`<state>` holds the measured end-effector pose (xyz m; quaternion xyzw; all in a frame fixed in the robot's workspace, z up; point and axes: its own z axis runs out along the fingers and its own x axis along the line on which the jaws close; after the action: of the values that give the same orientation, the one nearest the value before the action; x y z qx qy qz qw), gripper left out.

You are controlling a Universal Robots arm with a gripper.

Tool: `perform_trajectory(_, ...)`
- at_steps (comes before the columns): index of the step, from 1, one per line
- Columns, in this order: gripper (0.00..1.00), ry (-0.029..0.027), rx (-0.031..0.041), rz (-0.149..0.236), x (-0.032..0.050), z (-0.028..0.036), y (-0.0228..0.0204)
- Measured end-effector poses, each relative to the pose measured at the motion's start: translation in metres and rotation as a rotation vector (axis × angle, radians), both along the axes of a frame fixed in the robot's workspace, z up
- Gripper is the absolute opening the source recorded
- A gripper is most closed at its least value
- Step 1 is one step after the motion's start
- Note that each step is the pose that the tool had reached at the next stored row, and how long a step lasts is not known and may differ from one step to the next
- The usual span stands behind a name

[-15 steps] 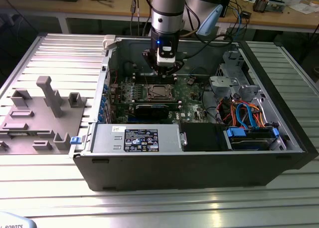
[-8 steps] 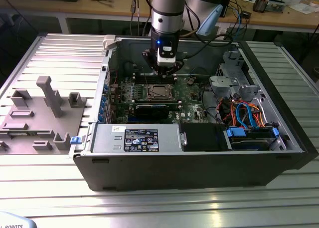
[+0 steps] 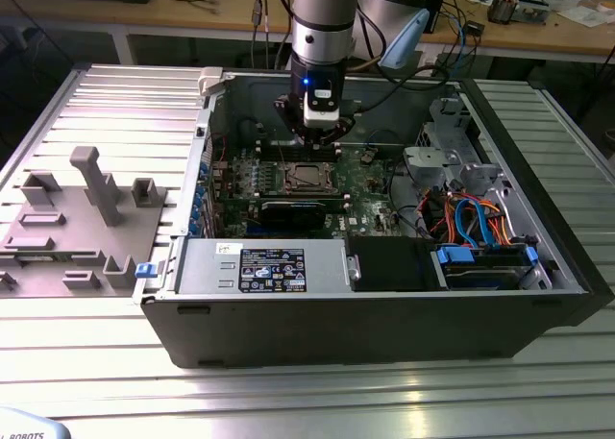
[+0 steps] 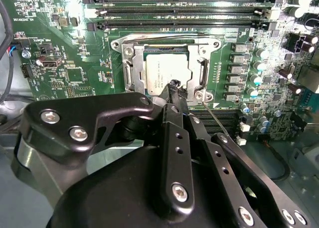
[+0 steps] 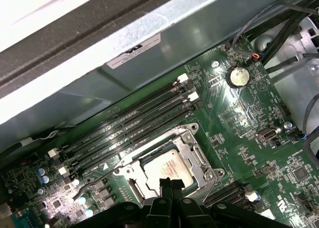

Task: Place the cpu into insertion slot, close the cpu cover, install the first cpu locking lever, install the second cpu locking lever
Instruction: 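Install the first cpu locking lever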

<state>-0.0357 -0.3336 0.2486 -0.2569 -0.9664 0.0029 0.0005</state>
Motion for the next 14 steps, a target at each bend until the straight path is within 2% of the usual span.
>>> perform_trajectory(14,0.11,-0.0001,0.0000,0.015,0.0002,0.0000,0.0000)
